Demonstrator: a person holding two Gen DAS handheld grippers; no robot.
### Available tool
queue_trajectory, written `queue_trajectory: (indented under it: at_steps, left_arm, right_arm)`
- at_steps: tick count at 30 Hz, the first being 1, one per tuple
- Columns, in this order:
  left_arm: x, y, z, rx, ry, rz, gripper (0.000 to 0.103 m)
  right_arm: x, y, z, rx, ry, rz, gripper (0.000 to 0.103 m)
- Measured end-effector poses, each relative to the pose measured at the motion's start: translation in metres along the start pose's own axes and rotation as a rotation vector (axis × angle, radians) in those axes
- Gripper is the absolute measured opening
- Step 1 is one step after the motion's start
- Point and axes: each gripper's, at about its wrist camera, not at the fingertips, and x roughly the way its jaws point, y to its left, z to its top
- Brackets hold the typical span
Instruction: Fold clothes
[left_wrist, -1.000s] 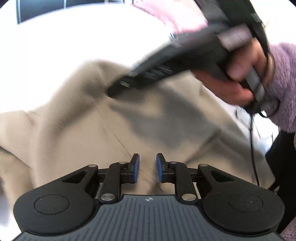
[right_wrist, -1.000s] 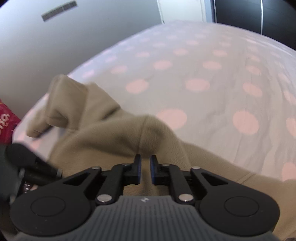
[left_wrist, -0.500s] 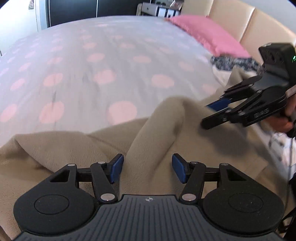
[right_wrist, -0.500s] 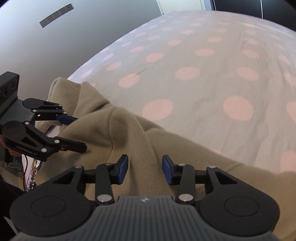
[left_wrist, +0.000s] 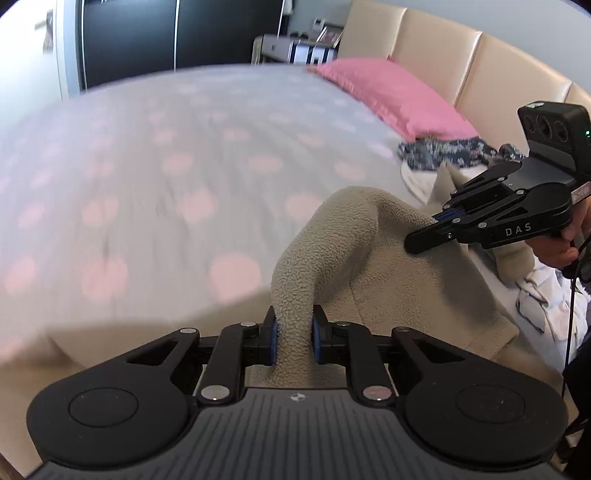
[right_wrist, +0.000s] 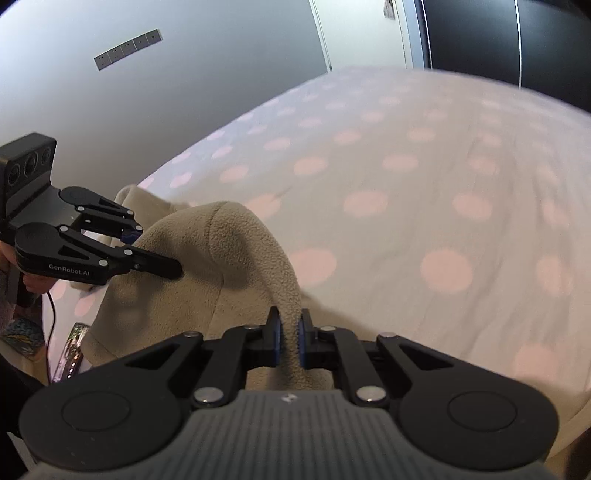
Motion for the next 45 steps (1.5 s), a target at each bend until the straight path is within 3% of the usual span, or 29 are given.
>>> queue_trajectory:
  at_steps: [4, 11, 16, 19, 29, 31, 34, 37, 45]
  left_arm:
    - [-0.010, 0.000, 0.047, 0.075, -0.045, 0.073, 0.014]
    - [-0.021, 0.013, 0.141, 0.096, -0.224, 0.206, 0.014]
    - [0.003, 0.016, 0.188, 0.125, -0.291, 0.316, 0.014]
    - [0.033, 0.024, 0.201, 0.138, -0.283, 0.359, 0.014]
    - [0.129, 0.063, 0.193, 0.095, -0.238, 0.359, 0.014]
    - [0.140, 0.071, 0.193, 0.057, -0.232, 0.360, 0.020]
    - [0.148, 0.090, 0.187, -0.015, -0.207, 0.348, 0.032]
    - [0.141, 0.112, 0.169, -0.065, -0.205, 0.360, 0.048]
    - [0.078, 0.184, 0.093, -0.112, -0.077, 0.528, 0.048]
  right_arm:
    - [-0.014, 0.007, 0.052, -0.109, -0.035, -0.096, 0.010]
    - [-0.033, -0.009, 0.151, -0.200, -0.181, -0.278, 0.009]
    - [-0.018, -0.025, 0.202, -0.241, -0.254, -0.404, 0.009]
    - [0.008, -0.038, 0.214, -0.267, -0.233, -0.451, 0.009]
    - [0.116, -0.102, 0.203, -0.241, -0.164, -0.517, 0.009]
    - [0.132, -0.112, 0.205, -0.217, -0.154, -0.534, 0.011]
    - [0.145, -0.128, 0.201, -0.175, -0.141, -0.591, 0.043]
    - [0.144, -0.150, 0.190, -0.102, -0.136, -0.613, 0.043]
    - [0.108, -0.207, 0.117, 0.047, 0.007, -0.666, 0.043]
